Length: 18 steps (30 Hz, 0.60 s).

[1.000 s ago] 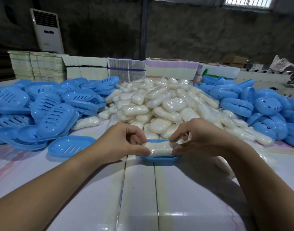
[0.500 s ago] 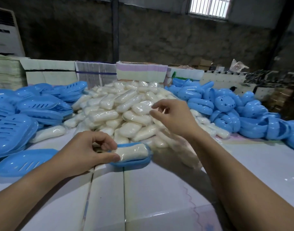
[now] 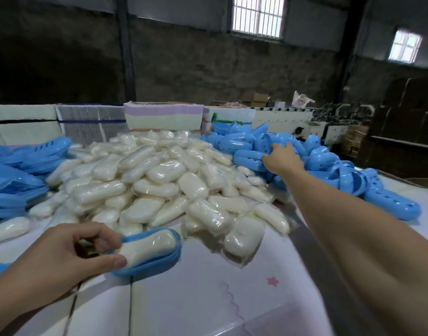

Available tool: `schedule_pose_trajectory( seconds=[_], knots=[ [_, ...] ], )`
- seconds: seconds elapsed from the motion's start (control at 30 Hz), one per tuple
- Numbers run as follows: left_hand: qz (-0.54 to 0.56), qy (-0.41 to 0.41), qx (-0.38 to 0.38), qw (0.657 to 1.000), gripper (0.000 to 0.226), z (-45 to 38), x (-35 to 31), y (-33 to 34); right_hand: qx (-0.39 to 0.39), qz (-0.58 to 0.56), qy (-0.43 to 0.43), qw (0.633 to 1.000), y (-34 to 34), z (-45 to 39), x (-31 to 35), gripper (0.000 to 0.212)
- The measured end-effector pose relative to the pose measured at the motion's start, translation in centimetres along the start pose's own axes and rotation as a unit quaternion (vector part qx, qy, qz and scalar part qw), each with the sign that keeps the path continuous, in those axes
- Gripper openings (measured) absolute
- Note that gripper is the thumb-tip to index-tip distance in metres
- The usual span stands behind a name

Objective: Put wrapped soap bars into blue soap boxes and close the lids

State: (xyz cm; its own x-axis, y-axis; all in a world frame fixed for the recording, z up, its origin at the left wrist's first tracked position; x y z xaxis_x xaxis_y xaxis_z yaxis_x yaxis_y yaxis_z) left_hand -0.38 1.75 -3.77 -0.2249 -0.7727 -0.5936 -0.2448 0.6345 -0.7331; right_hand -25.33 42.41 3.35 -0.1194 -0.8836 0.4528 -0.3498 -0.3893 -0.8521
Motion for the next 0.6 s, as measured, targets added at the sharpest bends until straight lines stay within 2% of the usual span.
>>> schedule_pose_trajectory(
  seconds=[0.13, 0.2, 0.33, 0.43, 0.5, 0.53, 0.6],
  knots=[
    [0.029, -0.017, 0.034, 0.999, 0.066, -0.4, 3.3, 0.5, -0.065, 0.001, -0.025, 0.998, 0.7, 0.4, -0.2, 0.02],
    [0.017, -0.023, 0.042, 0.999, 0.067, -0.6, 4.9, 0.5, -0.107, -0.004, -0.031, 0.994, 0.8, 0.6, -0.5, 0.016],
    [0.006, -0.023, 0.052, 0.998, 0.07, -0.8, 7.3, 0.6, -0.16, -0.023, -0.043, 0.986, 0.5, 1.0, -0.9, 0.034],
    [0.022, -0.018, 0.044, 0.999, 0.07, -0.6, 5.3, 0.8, -0.187, -0.127, -0.111, 0.968, -0.7, 2.6, 1.3, 0.046],
    [0.026, -0.017, 0.035, 0.999, 0.069, -0.3, 3.3, 0.6, -0.163, -0.21, -0.217, 0.939, -1.2, 5.1, 4.1, 0.047],
    [0.031, -0.015, 0.032, 0.999, 0.067, -0.2, 2.2, 0.4, -0.121, -0.25, -0.276, 0.92, -1.3, 6.7, 5.6, 0.047],
    [0.044, -0.006, 0.022, 0.999, 0.059, 0.1, 0.1, 0.1, 0.013, -0.315, -0.364, 0.876, -1.0, 10.9, 8.7, 0.047]
  ],
)
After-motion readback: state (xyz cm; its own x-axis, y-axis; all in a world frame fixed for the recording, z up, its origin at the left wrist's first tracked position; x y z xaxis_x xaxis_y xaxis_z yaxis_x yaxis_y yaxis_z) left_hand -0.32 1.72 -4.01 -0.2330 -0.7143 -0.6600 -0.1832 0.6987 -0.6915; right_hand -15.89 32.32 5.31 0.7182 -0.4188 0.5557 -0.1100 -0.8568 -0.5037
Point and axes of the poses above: each hand's wrist, its own z-axis away from the middle knuckle, its own y-axis out of the palm, x = y × z, the point moved 4 cm from there along -z, towards the middle knuckle, and after that the axes turned 6 degrees about -z, right-handed, at the moved point
